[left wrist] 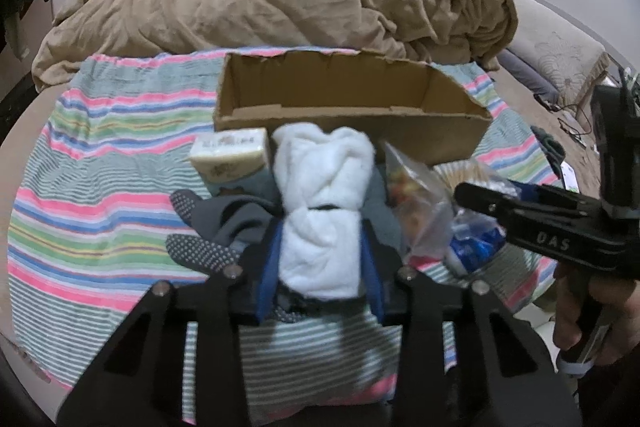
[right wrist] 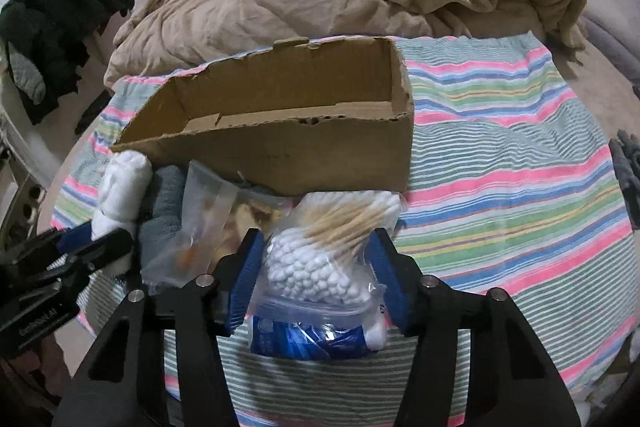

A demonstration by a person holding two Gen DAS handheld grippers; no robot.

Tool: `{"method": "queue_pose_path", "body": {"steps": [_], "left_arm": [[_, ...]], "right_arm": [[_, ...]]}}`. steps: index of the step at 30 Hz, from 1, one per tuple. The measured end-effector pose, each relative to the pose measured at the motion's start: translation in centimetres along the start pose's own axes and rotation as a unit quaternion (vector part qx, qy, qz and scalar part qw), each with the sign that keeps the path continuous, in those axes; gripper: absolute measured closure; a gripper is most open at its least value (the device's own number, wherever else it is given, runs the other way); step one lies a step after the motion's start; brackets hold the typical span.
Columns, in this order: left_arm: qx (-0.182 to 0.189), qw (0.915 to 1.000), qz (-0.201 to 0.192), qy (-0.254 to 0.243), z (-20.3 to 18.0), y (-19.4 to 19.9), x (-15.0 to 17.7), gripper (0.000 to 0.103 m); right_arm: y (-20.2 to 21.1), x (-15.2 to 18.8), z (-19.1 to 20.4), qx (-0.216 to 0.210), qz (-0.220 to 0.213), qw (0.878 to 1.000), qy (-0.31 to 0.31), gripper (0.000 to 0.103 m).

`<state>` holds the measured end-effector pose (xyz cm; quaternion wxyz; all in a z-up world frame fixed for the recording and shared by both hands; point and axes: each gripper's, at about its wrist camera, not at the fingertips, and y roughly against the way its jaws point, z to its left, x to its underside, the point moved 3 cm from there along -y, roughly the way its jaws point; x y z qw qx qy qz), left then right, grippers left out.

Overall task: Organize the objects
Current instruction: 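Grasp the white towel bundle with the left tool while the right tool grasps the cotton swab bag, then carry the towel and swab bag into the cardboard box and open both tools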

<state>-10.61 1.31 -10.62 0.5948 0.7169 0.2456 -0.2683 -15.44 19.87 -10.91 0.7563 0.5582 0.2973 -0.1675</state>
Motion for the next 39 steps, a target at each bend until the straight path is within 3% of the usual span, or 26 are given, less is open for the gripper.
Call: {"method": "queue_pose_path", "body": {"steps": [12, 21, 28, 39], "left_arm": [[0.008, 0.9995, -0.029, -0.002, -1.2, 4.4, -1.1, 0.066], [0.023, 0.9983, -0.054, -0.002, -2.0, 6.0, -4.6, 0.066], [0.028, 0.9983, -0.05, -0.009, -2.5, 3.2, -7.4, 0.066], [0.038, 0.9992, -0.01, 0.005, -2.3, -4.8, -9.6, 0.066]], "right_arm": [[4.0, -0.6, 1.0, -0.006, -0.041, 0.999, 0.008, 0.052], [7.5, -4.3, 1.4, -0.011, -0.098, 0.995, 0.021, 0.052], [5.6, -7.8, 1.1, -0.01, -0.109, 0.994, 0.03, 0.052], [-0.3, -9.7, 0.0, -0.004, -0.085, 0.996, 0.031, 0.052]]}}
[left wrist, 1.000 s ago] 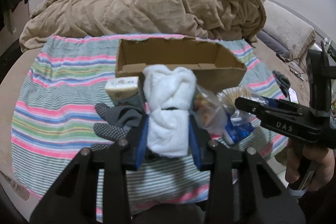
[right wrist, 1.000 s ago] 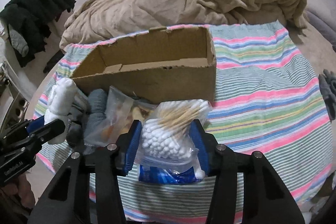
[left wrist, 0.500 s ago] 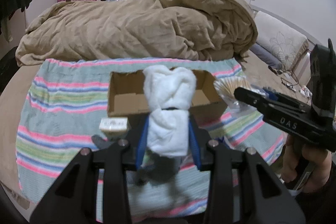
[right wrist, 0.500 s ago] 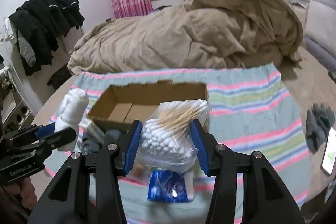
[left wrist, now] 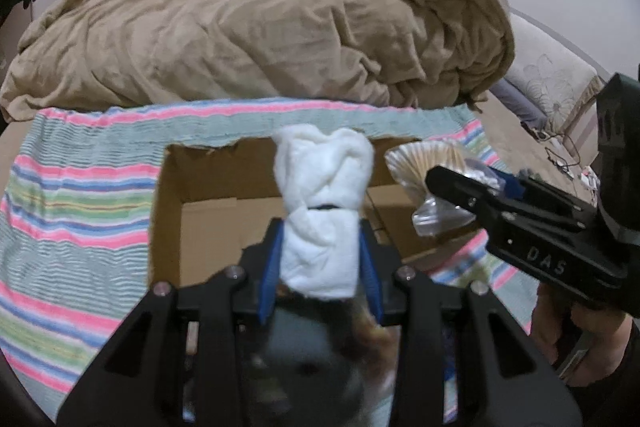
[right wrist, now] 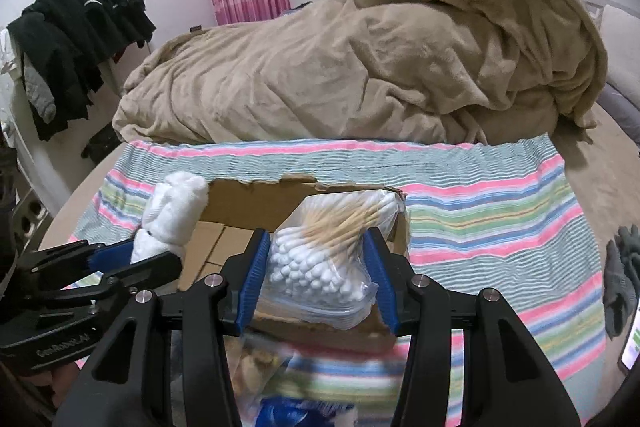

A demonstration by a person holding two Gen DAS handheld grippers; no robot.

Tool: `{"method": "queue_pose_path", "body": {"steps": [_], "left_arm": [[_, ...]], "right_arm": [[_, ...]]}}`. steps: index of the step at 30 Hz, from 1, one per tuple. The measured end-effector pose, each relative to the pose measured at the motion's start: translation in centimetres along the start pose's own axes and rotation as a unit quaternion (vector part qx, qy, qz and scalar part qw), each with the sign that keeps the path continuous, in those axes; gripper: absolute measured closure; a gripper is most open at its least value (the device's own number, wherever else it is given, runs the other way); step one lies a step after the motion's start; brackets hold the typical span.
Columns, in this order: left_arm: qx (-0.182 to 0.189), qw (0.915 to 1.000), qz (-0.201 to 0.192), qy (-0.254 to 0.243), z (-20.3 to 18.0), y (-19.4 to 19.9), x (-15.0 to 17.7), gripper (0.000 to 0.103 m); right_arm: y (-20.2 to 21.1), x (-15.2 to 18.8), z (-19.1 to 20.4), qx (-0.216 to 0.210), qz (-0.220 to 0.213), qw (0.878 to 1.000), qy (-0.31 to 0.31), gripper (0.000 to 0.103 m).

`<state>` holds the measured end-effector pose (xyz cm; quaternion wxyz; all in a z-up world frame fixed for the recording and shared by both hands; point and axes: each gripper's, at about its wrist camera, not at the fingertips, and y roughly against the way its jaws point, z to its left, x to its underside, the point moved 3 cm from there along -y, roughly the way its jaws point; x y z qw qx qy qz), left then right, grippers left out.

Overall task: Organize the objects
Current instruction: 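Carry the towel and swab bag into the cardboard box and open both tools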

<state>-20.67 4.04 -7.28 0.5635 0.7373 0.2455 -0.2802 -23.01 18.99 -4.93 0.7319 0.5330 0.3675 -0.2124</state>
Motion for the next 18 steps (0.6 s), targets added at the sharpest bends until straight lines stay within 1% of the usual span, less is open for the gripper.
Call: {"method": "queue_pose_path", "body": {"steps": [4, 7, 9, 11, 12, 13, 14, 15, 18], "left_arm": [[-0.008, 0.9999, 0.013, 0.003, 0.5, -2.1, 0.1, 0.065], [-0.016, 0.9996, 0.023, 0.004, 0.8, -3.0, 0.2, 0.063], [-0.019, 0.9995, 0.026, 0.002, 1.0, -3.1, 0.3, 0.061], [-0.028, 0.9993, 0.023, -0.001, 1.0, -2.7, 0.2, 0.055], [-0.028, 0.9994, 0.02, 0.0, 1.0, -2.4, 0.1, 0.04], [-0.025, 0.9996, 0.013, 0.005, 1.1, -1.9, 0.0, 0.031], [-0.022, 0.9997, 0.008, 0.009, 1.1, -1.4, 0.0, 0.03], [-0.02, 0.9997, 0.005, 0.011, 1.1, -0.9, -0.1, 0.029], [-0.028, 0.9996, -0.004, 0.006, 0.8, 0.8, -0.2, 0.026]], "right_arm": [[-1.9, 0.6, -0.5, 0.004, 0.016, 1.0, -0.004, 0.052], [-2.7, 1.2, -0.6, 0.005, 0.025, 1.0, -0.004, 0.051], [-2.8, 1.3, -0.6, 0.008, 0.025, 1.0, -0.002, 0.051], [-2.6, 1.2, -0.4, 0.014, 0.024, 1.0, 0.001, 0.051], [-2.5, 1.1, -0.3, 0.016, 0.024, 1.0, 0.003, 0.051], [-2.4, 1.0, -0.2, 0.017, 0.024, 1.0, 0.004, 0.05], [-2.2, 0.9, -0.1, 0.018, 0.023, 1.0, 0.006, 0.047], [-1.9, 0.8, 0.0, 0.019, 0.02, 1.0, 0.007, 0.041], [-0.4, 0.6, 0.3, 0.022, 0.007, 1.0, 0.01, 0.03]]}}
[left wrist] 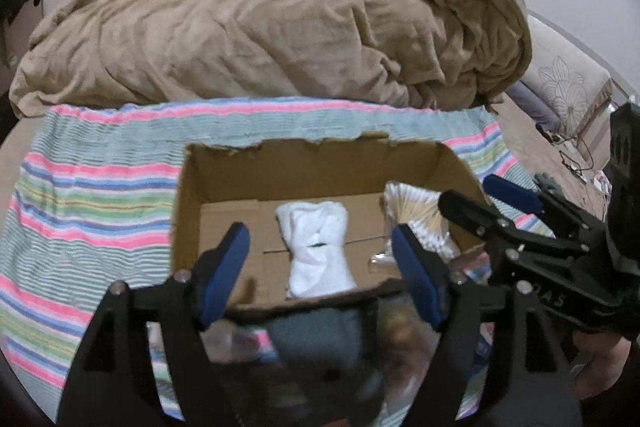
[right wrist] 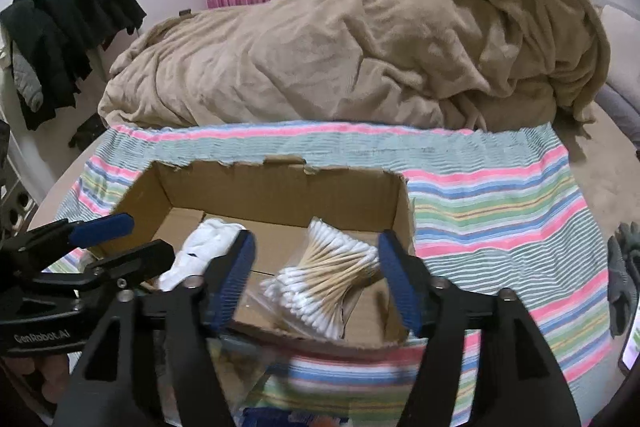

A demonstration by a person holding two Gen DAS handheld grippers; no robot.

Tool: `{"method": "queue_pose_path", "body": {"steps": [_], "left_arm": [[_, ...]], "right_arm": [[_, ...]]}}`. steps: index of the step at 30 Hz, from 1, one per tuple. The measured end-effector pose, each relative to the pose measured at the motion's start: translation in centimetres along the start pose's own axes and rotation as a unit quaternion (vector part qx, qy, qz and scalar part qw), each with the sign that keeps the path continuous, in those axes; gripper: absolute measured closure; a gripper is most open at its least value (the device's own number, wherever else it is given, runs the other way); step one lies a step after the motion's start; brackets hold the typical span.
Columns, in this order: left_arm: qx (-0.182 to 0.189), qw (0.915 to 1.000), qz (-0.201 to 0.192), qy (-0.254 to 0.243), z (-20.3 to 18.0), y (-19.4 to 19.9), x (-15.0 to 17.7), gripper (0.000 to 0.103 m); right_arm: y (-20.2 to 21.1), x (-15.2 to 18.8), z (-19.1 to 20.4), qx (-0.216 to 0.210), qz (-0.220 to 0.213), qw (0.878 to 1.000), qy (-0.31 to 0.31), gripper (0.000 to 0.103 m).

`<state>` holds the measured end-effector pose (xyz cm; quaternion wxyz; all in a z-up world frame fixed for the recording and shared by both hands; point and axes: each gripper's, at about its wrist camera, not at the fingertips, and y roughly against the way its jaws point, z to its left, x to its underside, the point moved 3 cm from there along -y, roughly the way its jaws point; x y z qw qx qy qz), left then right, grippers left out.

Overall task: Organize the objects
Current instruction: 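Carry the towel and swab bag into the cardboard box and open both tools, then grasp the gray dotted gloves with the left tool while the right tool grasps the blue packet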

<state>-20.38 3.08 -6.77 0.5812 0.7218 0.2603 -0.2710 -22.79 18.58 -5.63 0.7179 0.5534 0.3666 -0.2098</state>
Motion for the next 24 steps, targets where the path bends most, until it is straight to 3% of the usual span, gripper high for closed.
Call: {"method": "queue_pose_path", "body": {"steps": [5, 16, 24], "left_arm": [[-0.006, 0.9997, -0.021, -0.006, -0.3, 3.7, 0.3, 0.021], [-0.01, 0.9986, -0.051, 0.003, -0.5, 10.7, 2.8, 0.013], [-0.018, 0.9988, -0.043, 0.018, 0.2, 12.1, 5.2, 0.013]], "right_arm": [[2.6, -0.1, 0.5, 0.001, -0.015, 1.0, 0.001, 0.02], [8.8, 1.7, 1.9, 0.001, -0.033, 0.999, 0.008, 0.019], [11.2, 3.2, 2.1, -0.001, -0.036, 0.999, 0.005, 0.019]]}}
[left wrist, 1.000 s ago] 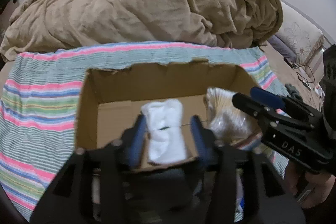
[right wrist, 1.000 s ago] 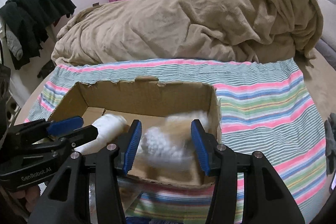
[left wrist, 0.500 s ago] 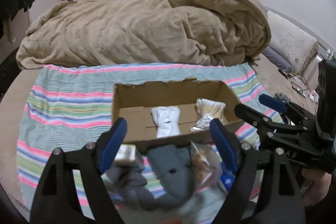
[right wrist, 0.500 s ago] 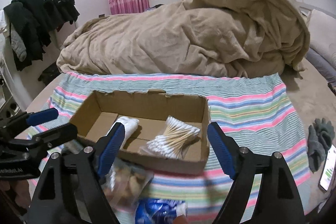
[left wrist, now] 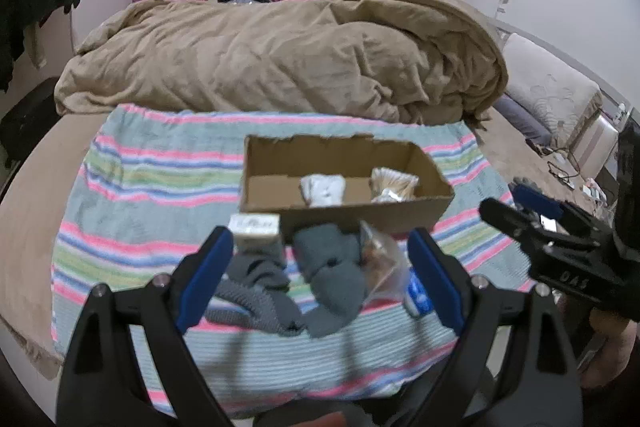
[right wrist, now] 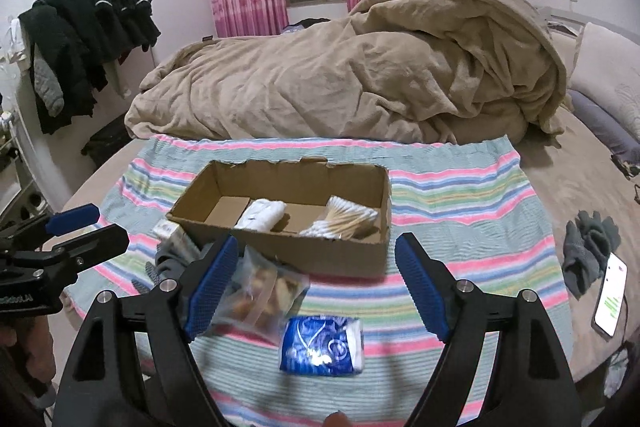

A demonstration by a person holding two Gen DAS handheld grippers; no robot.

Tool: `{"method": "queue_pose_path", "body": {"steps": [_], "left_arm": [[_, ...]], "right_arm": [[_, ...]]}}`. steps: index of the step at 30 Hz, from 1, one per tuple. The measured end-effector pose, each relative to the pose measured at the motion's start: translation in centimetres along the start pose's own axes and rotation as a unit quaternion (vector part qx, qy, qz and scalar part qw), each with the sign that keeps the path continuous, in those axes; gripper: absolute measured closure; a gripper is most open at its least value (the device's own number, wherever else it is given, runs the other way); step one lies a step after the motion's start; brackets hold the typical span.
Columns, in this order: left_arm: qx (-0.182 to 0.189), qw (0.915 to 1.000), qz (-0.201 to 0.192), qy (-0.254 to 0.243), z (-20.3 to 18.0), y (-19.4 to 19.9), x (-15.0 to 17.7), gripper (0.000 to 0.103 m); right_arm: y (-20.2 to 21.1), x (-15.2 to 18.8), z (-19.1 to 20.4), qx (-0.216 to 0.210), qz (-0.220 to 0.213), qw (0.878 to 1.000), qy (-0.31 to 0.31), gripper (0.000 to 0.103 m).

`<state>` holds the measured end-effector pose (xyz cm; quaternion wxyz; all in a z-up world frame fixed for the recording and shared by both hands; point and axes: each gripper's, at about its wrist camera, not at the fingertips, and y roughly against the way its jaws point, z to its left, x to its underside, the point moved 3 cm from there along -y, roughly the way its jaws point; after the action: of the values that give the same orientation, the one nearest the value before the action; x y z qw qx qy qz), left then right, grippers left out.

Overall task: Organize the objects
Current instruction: 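Grasp the gray dotted gloves with the left tool while the right tool grasps the blue packet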

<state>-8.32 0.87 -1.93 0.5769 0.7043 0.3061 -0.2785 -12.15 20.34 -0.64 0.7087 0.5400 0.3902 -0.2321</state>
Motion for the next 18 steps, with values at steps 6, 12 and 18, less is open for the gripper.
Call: {"method": "queue_pose_path", "body": {"steps": [6, 12, 18], "left_arm": [[-0.006, 0.9995, 0.028, 0.011, 1.3, -1.2, 2.3, 0.013], [-0.012, 0.9987, 0.049, 0.01, 1.9, -2.7, 4.1, 0.013], [-0.022, 0.9977, 0.064, 0.012, 3.1, -4.4, 5.0, 0.013]], "right_arm": [[-0.5, 1.9, -0.3, -0.002, 0.021, 1.0, -0.007, 0.019], [-2.2, 4.3, -0.7, -0.001, 0.054, 0.998, -0.012, 0.019], [-3.8, 6.1, -1.3, 0.0, 0.079, 0.997, -0.018, 0.019]]}}
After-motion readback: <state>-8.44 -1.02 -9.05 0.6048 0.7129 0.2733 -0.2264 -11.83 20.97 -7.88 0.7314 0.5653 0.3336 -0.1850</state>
